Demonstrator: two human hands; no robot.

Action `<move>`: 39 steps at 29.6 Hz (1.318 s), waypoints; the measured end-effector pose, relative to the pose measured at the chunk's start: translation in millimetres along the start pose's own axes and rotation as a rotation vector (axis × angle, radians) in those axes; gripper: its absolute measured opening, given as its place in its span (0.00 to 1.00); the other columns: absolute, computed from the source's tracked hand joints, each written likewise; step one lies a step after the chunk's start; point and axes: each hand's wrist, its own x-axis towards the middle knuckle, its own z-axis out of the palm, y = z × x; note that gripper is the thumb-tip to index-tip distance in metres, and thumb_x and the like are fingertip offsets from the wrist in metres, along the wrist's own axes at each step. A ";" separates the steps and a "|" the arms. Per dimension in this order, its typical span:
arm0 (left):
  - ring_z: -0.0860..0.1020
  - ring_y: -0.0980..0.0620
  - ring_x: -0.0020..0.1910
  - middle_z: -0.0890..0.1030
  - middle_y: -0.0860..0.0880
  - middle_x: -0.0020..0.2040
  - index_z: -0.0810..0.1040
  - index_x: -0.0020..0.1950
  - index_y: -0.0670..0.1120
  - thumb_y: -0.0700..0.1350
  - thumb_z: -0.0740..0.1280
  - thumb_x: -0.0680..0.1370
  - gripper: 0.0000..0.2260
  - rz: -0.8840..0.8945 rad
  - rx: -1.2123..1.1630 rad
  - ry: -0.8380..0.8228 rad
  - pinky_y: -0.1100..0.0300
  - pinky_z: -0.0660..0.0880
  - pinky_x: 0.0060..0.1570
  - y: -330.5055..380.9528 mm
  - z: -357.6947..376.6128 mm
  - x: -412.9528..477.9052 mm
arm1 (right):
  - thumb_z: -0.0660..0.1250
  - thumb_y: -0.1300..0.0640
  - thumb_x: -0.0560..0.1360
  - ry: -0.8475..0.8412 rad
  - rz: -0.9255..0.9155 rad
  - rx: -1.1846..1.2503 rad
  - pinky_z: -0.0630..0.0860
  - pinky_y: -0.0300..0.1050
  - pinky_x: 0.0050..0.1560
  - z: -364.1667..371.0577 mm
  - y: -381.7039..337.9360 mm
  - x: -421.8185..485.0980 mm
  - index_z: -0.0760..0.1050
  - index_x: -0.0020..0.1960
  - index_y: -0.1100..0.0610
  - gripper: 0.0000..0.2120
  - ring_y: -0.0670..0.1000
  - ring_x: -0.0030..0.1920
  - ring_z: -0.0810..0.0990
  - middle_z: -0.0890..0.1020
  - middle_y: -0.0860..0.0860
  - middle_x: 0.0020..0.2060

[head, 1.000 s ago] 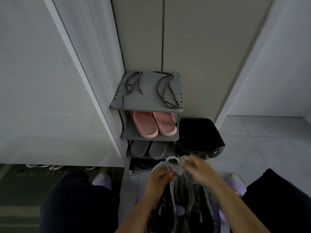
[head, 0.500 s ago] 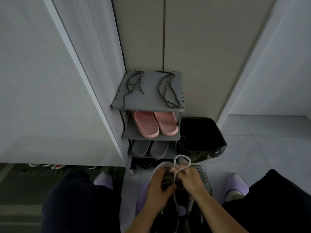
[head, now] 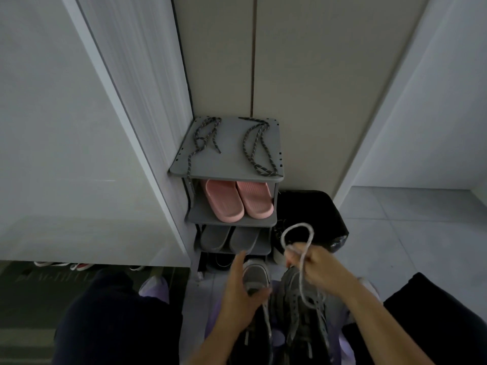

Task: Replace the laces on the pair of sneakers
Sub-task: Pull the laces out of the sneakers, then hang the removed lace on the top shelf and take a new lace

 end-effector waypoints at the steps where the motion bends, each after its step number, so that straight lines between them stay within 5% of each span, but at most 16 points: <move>1: 0.65 0.55 0.70 0.63 0.55 0.72 0.55 0.73 0.55 0.42 0.74 0.69 0.39 0.078 -0.012 -0.024 0.55 0.66 0.68 13.2 -1.3 4.6 | 0.61 0.55 0.78 -0.040 -0.049 -0.033 0.67 0.28 0.35 4.7 -2.0 -5.4 0.70 0.37 0.51 0.11 0.33 0.27 0.73 0.75 0.39 0.23; 3: 0.65 0.61 0.69 0.66 0.59 0.70 0.59 0.72 0.56 0.45 0.73 0.69 0.37 0.225 0.001 -0.115 0.60 0.67 0.68 36.8 1.4 13.7 | 0.62 0.55 0.77 -0.003 -0.160 0.005 0.66 0.30 0.32 9.3 -12.2 -12.3 0.73 0.35 0.53 0.12 0.38 0.26 0.71 0.73 0.42 0.23; 6: 0.77 0.66 0.50 0.80 0.62 0.50 0.77 0.54 0.55 0.47 0.66 0.75 0.09 0.192 0.090 -0.271 0.60 0.75 0.54 55.5 8.3 23.8 | 0.65 0.57 0.75 0.275 -0.232 0.509 0.64 0.32 0.26 -3.5 -36.0 -19.2 0.70 0.27 0.51 0.18 0.41 0.23 0.65 0.69 0.47 0.22; 9: 0.78 0.56 0.37 0.80 0.52 0.34 0.78 0.41 0.46 0.39 0.60 0.79 0.10 -0.024 -0.243 -0.145 0.56 0.75 0.50 61.0 3.7 24.4 | 0.57 0.56 0.80 0.608 -0.198 0.210 0.63 0.31 0.23 -29.0 -24.3 -13.0 0.70 0.33 0.53 0.16 0.43 0.23 0.66 0.70 0.47 0.27; 11: 0.77 0.49 0.34 0.76 0.47 0.30 0.75 0.39 0.41 0.38 0.57 0.80 0.11 -0.181 -0.770 -0.016 0.49 0.75 0.49 79.1 -1.0 20.9 | 0.56 0.55 0.80 0.601 -0.032 0.001 0.67 0.31 0.24 -30.0 -6.4 -9.5 0.76 0.42 0.52 0.12 0.42 0.26 0.72 0.76 0.48 0.33; 14: 0.77 0.49 0.33 0.74 0.46 0.29 0.72 0.37 0.41 0.38 0.55 0.79 0.13 -0.245 -1.141 -0.086 0.53 0.75 0.47 114.0 7.4 16.8 | 0.59 0.54 0.78 0.256 0.086 0.260 0.69 0.29 0.33 1.0 2.2 -15.3 0.77 0.48 0.49 0.07 0.37 0.30 0.75 0.80 0.42 0.30; 16: 0.77 0.51 0.31 0.73 0.47 0.28 0.71 0.37 0.42 0.37 0.53 0.79 0.12 -0.228 -1.157 -0.135 0.54 0.75 0.46 132.1 10.2 18.7 | 0.61 0.54 0.79 0.031 0.104 0.428 0.69 0.30 0.31 15.9 2.0 -19.1 0.76 0.42 0.52 0.09 0.38 0.27 0.74 0.78 0.42 0.24; 18: 0.76 0.52 0.31 0.72 0.48 0.29 0.70 0.37 0.43 0.37 0.53 0.76 0.10 -0.200 -1.171 -0.192 0.56 0.79 0.43 144.3 -3.6 23.6 | 0.64 0.55 0.77 -0.021 0.080 0.339 0.69 0.30 0.32 14.2 7.9 -16.8 0.77 0.39 0.57 0.10 0.40 0.28 0.73 0.76 0.45 0.26; 22: 0.81 0.48 0.36 0.79 0.44 0.33 0.76 0.40 0.40 0.37 0.57 0.75 0.09 -0.168 -0.854 -0.266 0.56 0.81 0.41 129.1 -37.4 41.3 | 0.60 0.63 0.79 0.216 0.094 0.294 0.67 0.31 0.28 -16.8 13.5 -0.3 0.75 0.35 0.56 0.14 0.39 0.24 0.71 0.74 0.50 0.28; 26: 0.80 0.47 0.43 0.83 0.42 0.43 0.77 0.50 0.40 0.36 0.60 0.78 0.07 -0.351 -0.416 -0.136 0.56 0.76 0.43 70.2 -45.8 50.9 | 0.57 0.57 0.80 0.328 -0.008 0.243 0.63 0.32 0.24 -55.1 -16.3 28.7 0.75 0.40 0.58 0.13 0.41 0.22 0.65 0.70 0.49 0.26; 30: 0.79 0.46 0.38 0.82 0.43 0.37 0.75 0.49 0.40 0.37 0.60 0.79 0.04 -0.488 -0.370 -0.115 0.56 0.74 0.39 31.2 -47.0 60.8 | 0.56 0.57 0.81 0.372 -0.065 0.291 0.61 0.37 0.26 -91.8 -41.8 67.0 0.74 0.40 0.57 0.14 0.44 0.25 0.65 0.71 0.52 0.30; 39: 0.78 0.44 0.41 0.81 0.41 0.41 0.74 0.45 0.41 0.43 0.59 0.79 0.08 -0.577 -0.471 -0.014 0.55 0.73 0.39 16.1 -36.0 90.7 | 0.56 0.59 0.80 0.520 -0.132 0.364 0.62 0.35 0.24 -149.5 -71.7 124.6 0.73 0.40 0.57 0.12 0.41 0.21 0.65 0.72 0.53 0.31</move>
